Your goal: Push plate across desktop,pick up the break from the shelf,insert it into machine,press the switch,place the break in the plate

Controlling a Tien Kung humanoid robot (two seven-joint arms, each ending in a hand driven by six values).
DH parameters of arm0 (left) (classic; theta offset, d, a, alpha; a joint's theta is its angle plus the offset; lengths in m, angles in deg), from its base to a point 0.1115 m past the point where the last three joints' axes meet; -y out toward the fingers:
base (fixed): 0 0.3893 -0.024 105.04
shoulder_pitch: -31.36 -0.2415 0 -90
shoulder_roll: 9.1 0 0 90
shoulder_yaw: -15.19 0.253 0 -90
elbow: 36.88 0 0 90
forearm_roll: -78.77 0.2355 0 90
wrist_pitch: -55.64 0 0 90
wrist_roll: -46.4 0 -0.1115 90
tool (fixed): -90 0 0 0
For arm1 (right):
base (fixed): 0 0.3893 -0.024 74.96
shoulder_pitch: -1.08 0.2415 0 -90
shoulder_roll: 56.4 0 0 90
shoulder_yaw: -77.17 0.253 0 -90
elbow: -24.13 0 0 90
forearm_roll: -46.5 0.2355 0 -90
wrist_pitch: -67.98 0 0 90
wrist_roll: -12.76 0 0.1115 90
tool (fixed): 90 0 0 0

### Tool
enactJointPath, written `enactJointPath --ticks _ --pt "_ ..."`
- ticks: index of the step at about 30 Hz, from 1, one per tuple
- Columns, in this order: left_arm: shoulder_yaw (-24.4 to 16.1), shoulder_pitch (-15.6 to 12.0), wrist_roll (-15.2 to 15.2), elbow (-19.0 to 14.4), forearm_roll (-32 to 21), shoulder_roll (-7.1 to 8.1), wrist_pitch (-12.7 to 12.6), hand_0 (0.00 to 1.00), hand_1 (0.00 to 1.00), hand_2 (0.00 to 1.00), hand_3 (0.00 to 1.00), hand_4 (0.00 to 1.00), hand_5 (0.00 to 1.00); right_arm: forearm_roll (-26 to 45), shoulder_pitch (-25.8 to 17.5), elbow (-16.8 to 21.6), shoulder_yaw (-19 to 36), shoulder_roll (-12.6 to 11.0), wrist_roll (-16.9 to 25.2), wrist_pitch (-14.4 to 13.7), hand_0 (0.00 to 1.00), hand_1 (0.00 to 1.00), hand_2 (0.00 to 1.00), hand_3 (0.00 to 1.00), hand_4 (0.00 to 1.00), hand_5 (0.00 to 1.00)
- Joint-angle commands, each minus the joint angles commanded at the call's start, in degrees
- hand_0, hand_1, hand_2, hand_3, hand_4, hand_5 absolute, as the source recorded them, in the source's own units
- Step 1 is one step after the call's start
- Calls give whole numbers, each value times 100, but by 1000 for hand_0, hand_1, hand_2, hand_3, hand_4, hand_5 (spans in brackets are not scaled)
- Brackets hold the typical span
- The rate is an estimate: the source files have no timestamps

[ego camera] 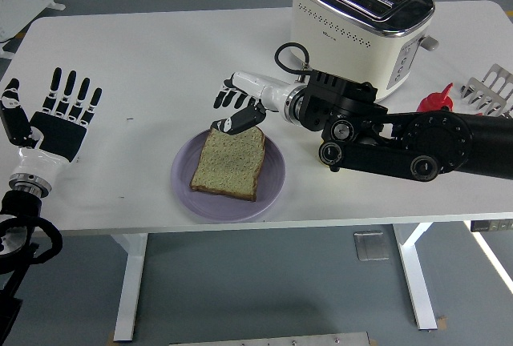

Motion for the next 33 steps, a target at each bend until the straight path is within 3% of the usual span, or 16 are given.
enactJointPath --ticks 8,17,25,33 --pt "1 -18 5 10 -1 -8 -3 785 748 717 733 716 998 -456 -36 -54 -5 6 79 -45 700 717 686 654 741 373" --pt "-35 -76 3 -42 5 -19 -3 786 735 702 725 724 998 -873 -102 433 710 -304 -61 92 682 701 688 654 738 381" --pt "-72 -129 -1 -191 33 -22 -4 783 724 684 712 722 998 -1135 -202 1003 1794 -972 -163 205 682 696 682 656 739 389" --pt "-148 -191 -2 -428 10 -23 -10 783 721 678 705 722 998 -851 -957 1509 3021 -1783 150 24 681 688 673 652 742 388"
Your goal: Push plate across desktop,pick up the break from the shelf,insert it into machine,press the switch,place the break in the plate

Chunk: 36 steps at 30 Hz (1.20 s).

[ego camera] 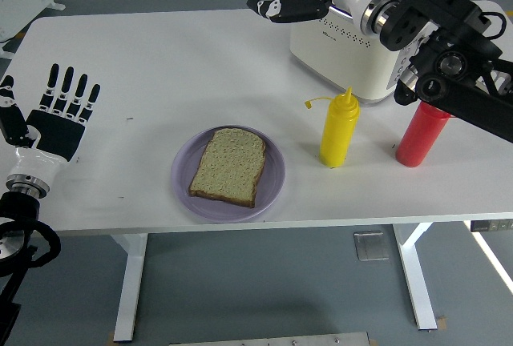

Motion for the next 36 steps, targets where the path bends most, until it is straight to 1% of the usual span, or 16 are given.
enactJointPath --ticks 1,6,7,11,14,18,19,24,25,26,30,31,36 --pt "-6 -12 4 -45 -15 0 -7 783 718 672 702 712 998 44 -145 70 204 -96 50 2 683 685 672 650 741 390" --pt "-23 -56 15 -227 -86 -3 -32 783 718 672 702 712 998 401 -784 367 1070 -318 272 16 683 685 672 650 741 390" --pt "-24 -60 16 -246 -91 -3 -34 782 721 669 696 711 998 447 -901 398 1226 -335 296 15 692 689 668 649 739 394" --pt "-63 -108 16 -410 -134 -3 -45 782 721 669 696 711 998 998 -1528 753 2039 -323 642 -69 692 689 668 649 739 394" --pt "-83 -141 18 -502 -179 -10 -53 781 721 669 694 709 998 1501 -1986 957 2606 -252 940 -150 709 695 666 647 743 403" --pt "-101 -186 25 -624 -278 -16 -63 781 721 669 694 709 998 2226 -2579 1115 3275 -162 1377 -159 709 695 666 647 743 403" --pt "-104 -199 25 -667 -304 -16 -63 779 717 667 688 706 998 2447 -2747 1143 3449 -123 1507 -148 774 723 683 654 793 527" --pt "-106 -233 21 -810 -370 -21 -63 779 717 667 688 706 998 3408 -3467 1246 4161 57 2047 -107 774 723 683 654 793 527" --pt "-97 -238 19 -841 -386 -19 -62 778 716 667 687 705 998 3652 -3633 1265 4315 121 2136 -104 795 743 701 669 806 593" --pt "-89 -240 15 -865 -400 -20 -60 778 716 667 687 705 998 3819 -3764 1280 4439 176 2197 -105 795 743 701 669 806 593" --pt "-53 -249 -12 -940 -469 -28 -45 778 716 667 687 705 998 4461 -4216 1306 4697 381 2325 -112 795 743 701 669 806 593" --pt "-35 -250 -22 -957 -496 -33 -41 776 717 666 684 698 998 4625 -4341 1306 4714 443 2339 -104 799 750 722 689 815 662" --pt "14 -252 -36 -984 -544 -55 -36 776 717 666 684 698 998 5202 -4676 1264 4660 661 2352 -45 799 750 722 689 815 662"
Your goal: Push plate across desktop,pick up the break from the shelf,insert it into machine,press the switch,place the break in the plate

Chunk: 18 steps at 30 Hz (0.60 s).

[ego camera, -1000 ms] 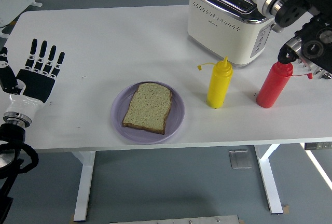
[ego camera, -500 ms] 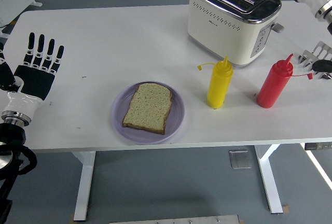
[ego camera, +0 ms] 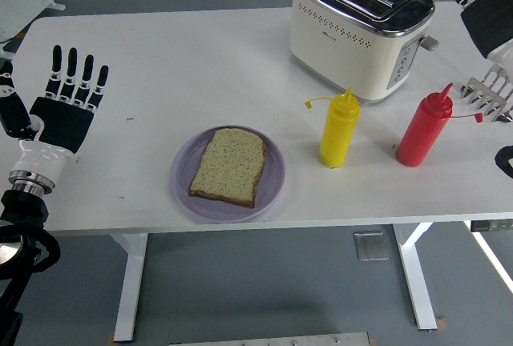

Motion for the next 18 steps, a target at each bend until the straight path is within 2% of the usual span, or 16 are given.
enactJointPath --ticks 6,7,18 --pt "-9 -8 -5 28 -2 -10 4 776 718 666 684 697 998 145 -162 -52 -51 141 -2 57 800 750 725 695 813 662" --pt "-14 -12 -10 36 -3 -11 8 775 716 665 683 696 998 147 -183 -57 -57 156 -4 65 798 749 724 691 812 614" --pt "-36 -48 -58 78 -50 -23 31 773 713 664 682 694 998 200 -352 -82 -83 235 -36 114 797 747 723 688 821 628"
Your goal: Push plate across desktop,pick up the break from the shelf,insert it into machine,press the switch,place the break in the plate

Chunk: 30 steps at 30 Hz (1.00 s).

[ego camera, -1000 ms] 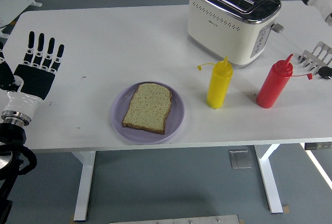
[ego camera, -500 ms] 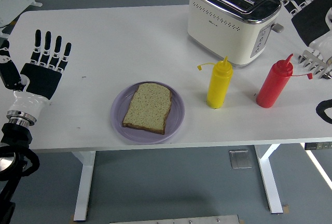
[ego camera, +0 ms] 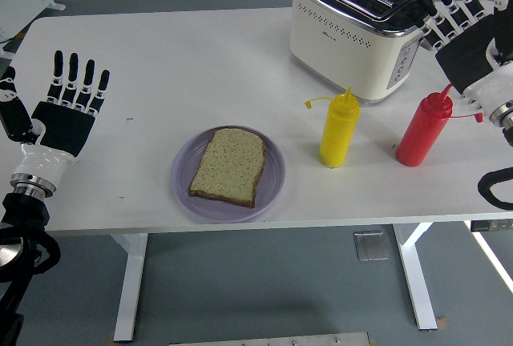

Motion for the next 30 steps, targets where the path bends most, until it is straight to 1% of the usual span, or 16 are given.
enactJointPath --ticks 1,13,30 --pt "-3 -2 -1 -3 -1 0 -1 773 713 663 681 692 998 8 -7 -3 -8 1 -2 2 795 744 721 691 813 653" --pt "20 11 -2 2 -28 0 -15 773 714 662 680 693 998 54 -30 -38 -112 -21 3 -5 795 741 720 694 809 653" --pt "101 16 -8 -30 -73 30 -16 772 714 661 680 697 998 63 -167 -62 -134 -43 13 -20 795 739 718 693 812 659"
